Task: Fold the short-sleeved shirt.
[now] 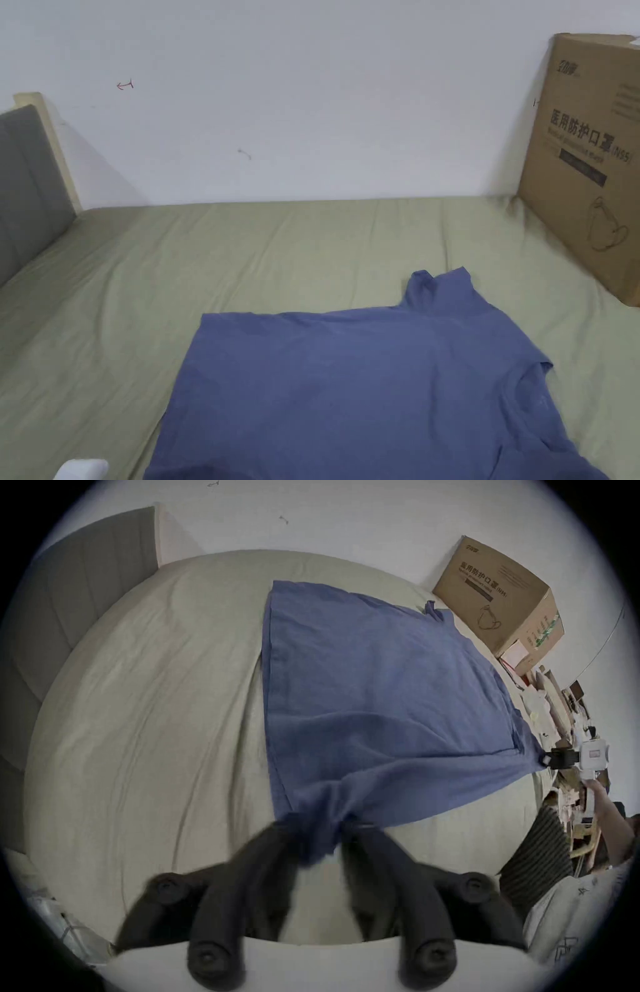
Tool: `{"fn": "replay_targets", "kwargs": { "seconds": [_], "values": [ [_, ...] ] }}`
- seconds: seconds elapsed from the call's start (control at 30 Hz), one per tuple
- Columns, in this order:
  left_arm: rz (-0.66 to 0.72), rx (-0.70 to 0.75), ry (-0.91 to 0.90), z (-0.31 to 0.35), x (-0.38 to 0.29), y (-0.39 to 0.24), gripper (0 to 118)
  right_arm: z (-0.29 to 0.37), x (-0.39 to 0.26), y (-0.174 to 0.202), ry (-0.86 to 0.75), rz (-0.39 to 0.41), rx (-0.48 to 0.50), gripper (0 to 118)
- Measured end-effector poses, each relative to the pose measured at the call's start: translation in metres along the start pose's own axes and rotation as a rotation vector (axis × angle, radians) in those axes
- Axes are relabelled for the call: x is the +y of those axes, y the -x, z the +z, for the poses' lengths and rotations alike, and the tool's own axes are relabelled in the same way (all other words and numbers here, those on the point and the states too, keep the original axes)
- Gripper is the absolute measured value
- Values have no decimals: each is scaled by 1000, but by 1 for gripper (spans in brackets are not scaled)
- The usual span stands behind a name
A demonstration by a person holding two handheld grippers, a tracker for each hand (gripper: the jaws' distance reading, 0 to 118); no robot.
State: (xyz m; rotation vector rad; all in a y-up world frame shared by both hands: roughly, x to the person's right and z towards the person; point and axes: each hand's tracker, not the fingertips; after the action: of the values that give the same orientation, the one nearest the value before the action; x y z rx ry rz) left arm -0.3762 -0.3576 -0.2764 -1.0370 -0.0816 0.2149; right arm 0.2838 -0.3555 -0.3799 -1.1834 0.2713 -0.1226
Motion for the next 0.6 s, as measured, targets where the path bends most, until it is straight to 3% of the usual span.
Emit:
{"fn": "replay_targets", "kwargs": {
  "seconds": [0.03,0.07,0.1,0.13,0.17,0.2,0.33,0.5,0.6],
  "values": [
    [7,-4,11,0,-2,2,39,2,0,2,-5,-10,-21,50],
    [19,-12,21,2,-4,5,51,1,0,4,-2,-15,-49,88],
    [36,-27,32,2,-5,8,84,1,0,6,-3,-20,-61,110],
    [80,-41,66,-1,-8,11,111,3,-2,8,-18,-31,-60,111],
    [115,-47,86,-3,-13,13,118,4,-1,10,-23,-40,-52,111],
    [136,-85,26,2,-12,14,113,5,-2,11,-17,-53,-39,111],
    [307,-186,136,-10,-20,25,114,6,-3,21,-38,-68,-27,111],
    [342,-244,-46,11,-18,20,114,30,5,49,-152,10,-6,111],
    [339,-297,-194,43,-8,2,114,58,15,69,-311,50,21,110]
  ]
}}
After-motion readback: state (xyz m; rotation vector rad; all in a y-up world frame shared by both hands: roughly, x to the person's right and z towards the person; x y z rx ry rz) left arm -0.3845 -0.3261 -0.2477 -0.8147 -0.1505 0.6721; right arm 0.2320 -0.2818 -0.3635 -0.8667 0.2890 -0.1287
